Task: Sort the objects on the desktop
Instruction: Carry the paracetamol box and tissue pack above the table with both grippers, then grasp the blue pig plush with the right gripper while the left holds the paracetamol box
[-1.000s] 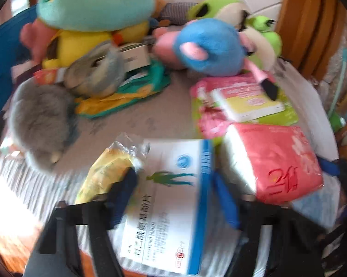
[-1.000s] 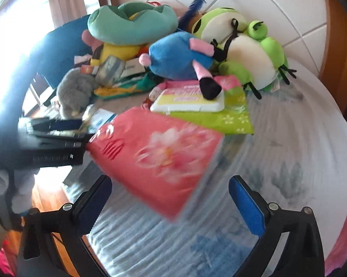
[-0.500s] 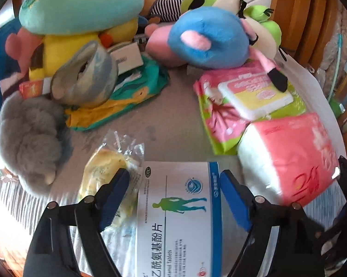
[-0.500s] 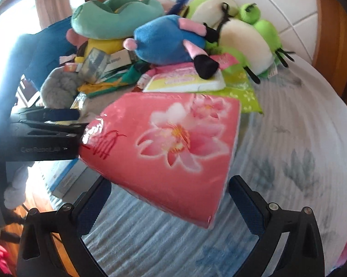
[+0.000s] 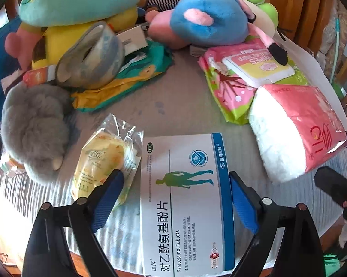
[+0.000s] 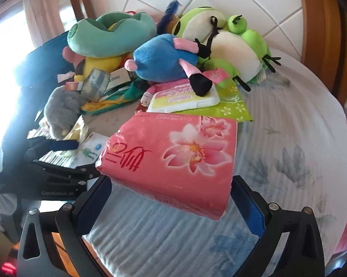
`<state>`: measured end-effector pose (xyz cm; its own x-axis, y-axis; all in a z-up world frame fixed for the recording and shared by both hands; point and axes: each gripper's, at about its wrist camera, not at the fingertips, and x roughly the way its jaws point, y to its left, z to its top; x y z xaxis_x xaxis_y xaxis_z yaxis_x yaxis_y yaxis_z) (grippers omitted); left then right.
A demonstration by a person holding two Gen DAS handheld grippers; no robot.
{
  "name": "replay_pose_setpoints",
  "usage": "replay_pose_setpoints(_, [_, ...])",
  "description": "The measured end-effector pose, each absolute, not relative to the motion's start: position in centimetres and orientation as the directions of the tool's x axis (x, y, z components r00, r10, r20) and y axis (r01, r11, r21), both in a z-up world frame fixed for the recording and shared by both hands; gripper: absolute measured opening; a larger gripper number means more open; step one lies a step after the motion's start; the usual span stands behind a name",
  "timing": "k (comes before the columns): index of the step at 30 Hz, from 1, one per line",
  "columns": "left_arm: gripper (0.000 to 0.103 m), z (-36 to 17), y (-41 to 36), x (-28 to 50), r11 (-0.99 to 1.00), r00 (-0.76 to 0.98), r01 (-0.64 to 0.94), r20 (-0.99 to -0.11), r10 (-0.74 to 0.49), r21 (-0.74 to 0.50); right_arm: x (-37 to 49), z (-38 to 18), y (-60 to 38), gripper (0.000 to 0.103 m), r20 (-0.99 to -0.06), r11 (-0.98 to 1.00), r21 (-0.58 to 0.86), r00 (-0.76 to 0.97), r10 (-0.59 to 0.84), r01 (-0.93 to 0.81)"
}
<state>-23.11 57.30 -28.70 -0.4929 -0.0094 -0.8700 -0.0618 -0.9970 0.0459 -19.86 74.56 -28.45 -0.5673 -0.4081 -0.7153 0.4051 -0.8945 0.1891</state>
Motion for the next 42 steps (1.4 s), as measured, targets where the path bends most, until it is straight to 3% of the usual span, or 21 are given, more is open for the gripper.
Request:
replay_pose_setpoints(12, [0.090,-28.5,56.5,-22.6,-0.982,-0.505,-0.183,-0.861,0.058,0.041,-16.6,-26.5,73.3,0.103,-0.655,-0.971,0.180,-0.718,-0.237,0.156])
replay_pose_setpoints(14, [0.084,-28.3,56.5,-22.6,-0.983,-0.508,-0.182,-0.858,0.076,0.021,-16.5,-25.7,73.6,0.103,-0.651,-0.974,0.163,-0.726,-0.224,0.154])
replay_pose_setpoints(15, [0.075,-28.3,56.4,-22.5,-0.984,-0.507,-0.178,-0.858,0.080,0.013,-16.5,-25.3,73.7,0.103,-0.653,-0.978,0.144,-0.728,-0.210,0.153])
replay_pose_setpoints(26, [0.072,-25.7,55.5,-22.2,-0.997,-0.549,-0.065,-0.834,0.060,-0.029,-17.5,-24.4,76.1,0.102,-0.702,-0.973,0.120,-0.676,-0.222,0.195])
replay_pose_setpoints(33, [0.072,-20.7,53.3,-22.6,-1.000,-0.616,0.016,-0.788,-0.001,-0.011,-20.0,-21.6,74.6,0.069,-0.665,-0.942,0.160,-0.673,-0.323,0.294])
replay_pose_setpoints(36, [0.072,-19.1,51.8,-22.6,-0.999,-0.629,0.042,-0.777,-0.018,-0.011,-21.7,-20.7,73.2,0.069,-0.658,-0.929,0.170,-0.665,-0.354,0.328])
replay_pose_setpoints(38, [0.072,-18.8,50.8,-23.5,-0.999,-0.637,0.044,-0.771,-0.015,-0.017,-22.8,-20.0,72.0,0.080,-0.651,-0.926,0.169,-0.667,-0.361,0.337])
replay_pose_setpoints(39, [0.072,-18.7,50.2,-24.1,-0.999,-0.638,0.039,-0.770,-0.008,-0.023,-23.6,-19.7,71.2,0.093,-0.647,-0.926,0.165,-0.671,-0.361,0.339])
replay_pose_setpoints(42, [0.072,-18.3,48.9,-25.8,-0.999,-0.646,0.016,-0.764,0.012,-0.029,-25.7,-19.3,69.2,0.097,-0.648,-0.940,0.143,-0.688,-0.326,0.310])
